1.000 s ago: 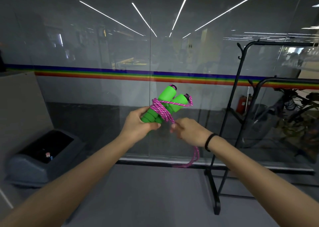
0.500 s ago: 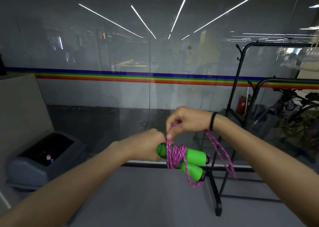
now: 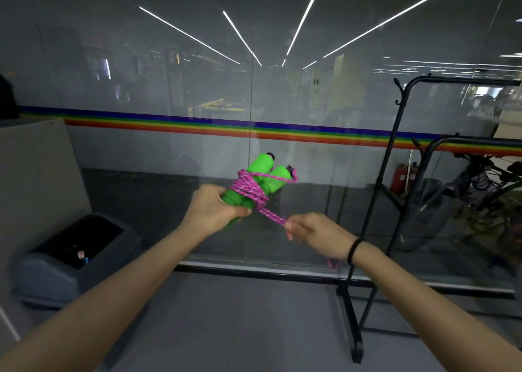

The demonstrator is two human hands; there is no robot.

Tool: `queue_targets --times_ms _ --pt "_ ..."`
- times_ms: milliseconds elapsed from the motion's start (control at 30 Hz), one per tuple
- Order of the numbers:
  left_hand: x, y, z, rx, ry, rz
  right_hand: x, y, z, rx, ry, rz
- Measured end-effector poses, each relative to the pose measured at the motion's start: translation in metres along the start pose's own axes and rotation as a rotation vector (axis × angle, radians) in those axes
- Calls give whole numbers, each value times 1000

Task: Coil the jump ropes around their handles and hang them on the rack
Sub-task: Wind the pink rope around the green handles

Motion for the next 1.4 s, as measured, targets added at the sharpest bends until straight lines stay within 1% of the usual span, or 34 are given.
queue_targets --times_ms 33,67,100,167,233,300,333,400,433,500,567,600,633,667,700,767,833,867,967,1033,1100,1200,1233,1333,1400 --pt "-1 -2 1 8 43 119 -7 0 -5 4 -14 -128" --pt "-1 -1 0 -1 92 217 -19 -1 -12 45 -36 -267" --pt "-1 2 -1 -30 136 303 -29 -2 -16 71 -48 -396" --pt "0 15 -6 -146 199 501 -48 -5 -25 80 -134 -597" --pt "3 33 -13 -321 277 628 -62 -14 -27 70 -200 -676" --pt "11 49 -22 -516 396 624 -69 -29 -22 17 -233 -630" --pt "16 54 -26 -604 462 590 -67 -35 -16 -29 -257 -540" --pt "25 58 -34 -726 550 452 -55 -42 1 -155 -233 -263" --pt "31 57 -37 -749 570 365 -47 -43 8 -223 -205 -106" --pt "41 51 -40 -711 582 177 -32 -40 16 -288 -168 137" --pt "46 44 -39 -611 503 -64 -18 -33 16 -343 -141 418" --pt "46 41 -38 -563 450 -194 -15 -27 13 -458 -145 622" --pt "44 40 -36 -513 390 -309 -16 -21 10 -488 -196 780" --pt "41 40 -34 -451 322 -403 -23 -18 9 -465 -289 865" --pt "37 41 -31 -376 236 -493 -18 -14 12 -279 -289 797" --pt "26 45 -26 -237 37 -727 -5 -15 23 51 -171 571" --pt "20 51 -23 -159 -112 -895 -5 -15 26 187 -87 436" --pt "17 52 -22 -148 -158 -912 -9 -15 26 229 -59 405" --pt "14 55 -23 -142 -219 -836 -23 -21 15 482 -61 138" --pt "13 54 -22 -129 -234 -786 -30 -22 9 581 -75 94" --pt "16 51 -21 -114 -221 -752 -30 -25 5 634 -67 100" --pt "18 49 -20 -62 -184 -741 -25 -27 1 675 -21 209" --pt "19 49 -21 -43 -176 -745 -21 -28 1 676 -11 302" --pt "22 49 -26 -1 -198 -801 -8 -23 2 592 20 643" --pt "23 50 -29 36 -215 -838 -1 -18 3 548 32 767"
Point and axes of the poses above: each hand's wrist, its own z-axis towards the middle knuckle, its own y-axis out of the palm, x = y × z, the point moved 5 cm from there along z, towards the middle knuckle, and after that the axes turned 14 degrees about y, right-handed, at the moved point
